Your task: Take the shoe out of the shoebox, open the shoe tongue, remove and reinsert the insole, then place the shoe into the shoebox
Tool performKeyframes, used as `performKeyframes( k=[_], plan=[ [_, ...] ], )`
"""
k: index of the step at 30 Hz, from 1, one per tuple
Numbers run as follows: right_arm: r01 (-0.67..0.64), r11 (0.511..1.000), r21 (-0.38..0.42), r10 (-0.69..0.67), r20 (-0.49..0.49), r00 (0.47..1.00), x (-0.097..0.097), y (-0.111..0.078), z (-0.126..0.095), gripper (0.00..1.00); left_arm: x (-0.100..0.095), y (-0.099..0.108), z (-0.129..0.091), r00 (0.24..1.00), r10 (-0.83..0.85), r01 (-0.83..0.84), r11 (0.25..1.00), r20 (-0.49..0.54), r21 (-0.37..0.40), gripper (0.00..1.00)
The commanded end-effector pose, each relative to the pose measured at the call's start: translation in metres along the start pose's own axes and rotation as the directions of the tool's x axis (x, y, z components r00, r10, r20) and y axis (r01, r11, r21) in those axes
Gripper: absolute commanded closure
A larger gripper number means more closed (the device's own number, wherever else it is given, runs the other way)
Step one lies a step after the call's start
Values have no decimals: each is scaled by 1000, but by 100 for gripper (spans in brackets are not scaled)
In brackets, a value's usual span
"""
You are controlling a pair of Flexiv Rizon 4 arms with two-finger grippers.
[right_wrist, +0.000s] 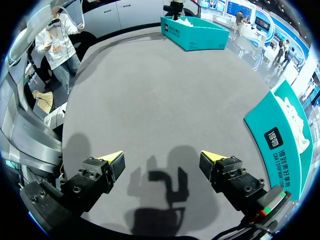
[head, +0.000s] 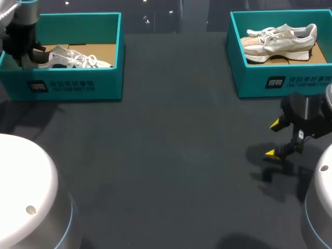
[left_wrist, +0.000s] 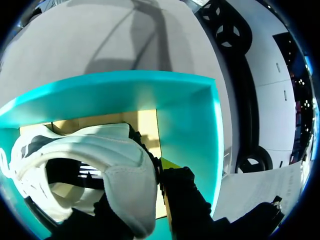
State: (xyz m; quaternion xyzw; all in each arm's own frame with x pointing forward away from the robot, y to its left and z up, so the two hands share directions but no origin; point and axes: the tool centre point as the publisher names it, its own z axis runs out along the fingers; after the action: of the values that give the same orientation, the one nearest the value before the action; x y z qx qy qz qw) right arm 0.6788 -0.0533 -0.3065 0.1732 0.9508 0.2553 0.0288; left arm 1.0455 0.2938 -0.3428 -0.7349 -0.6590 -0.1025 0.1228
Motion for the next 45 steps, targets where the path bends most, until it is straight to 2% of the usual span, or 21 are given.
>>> performKeyframes(
  k=[1,14,24,26,28,31,33,41,45],
  plan=[
    [-1,1000,2,1,3,1000,2,0,-1,0,-2,-2,2,1000,-4,4,1000,2,-8,100],
    [-1,1000,2,1,3,1000,2,0,-1,0,-7,-3,18,999,-28,27,998,-21,-53,100],
    [-1,1000,2,1,3,1000,2,0,-1,0,-12,-5,28,999,-35,33,998,-26,-54,100],
    [-1,1000,2,1,3,1000,2,0,-1,0,-13,-5,29,999,-34,33,998,-25,-52,97],
    [-1,1000,2,1,3,1000,2,0,-1,0,-14,-6,30,999,-31,30,998,-27,-51,91],
    [-1,1000,2,1,3,1000,2,0,-1,0,-14,-8,28,999,-28,26,998,-25,-54,74],
    [-1,1000,2,1,3,1000,2,0,-1,0,-14,-8,28,999,-28,27,998,-22,-55,67],
    [-1,1000,2,1,3,1000,2,0,-1,0,-15,-9,23,1000,-26,25,998,-16,-62,51],
    [-1,1000,2,1,3,1000,2,0,-1,0,-15,-11,15,1000,-24,23,997,-11,-79,25]
  ],
)
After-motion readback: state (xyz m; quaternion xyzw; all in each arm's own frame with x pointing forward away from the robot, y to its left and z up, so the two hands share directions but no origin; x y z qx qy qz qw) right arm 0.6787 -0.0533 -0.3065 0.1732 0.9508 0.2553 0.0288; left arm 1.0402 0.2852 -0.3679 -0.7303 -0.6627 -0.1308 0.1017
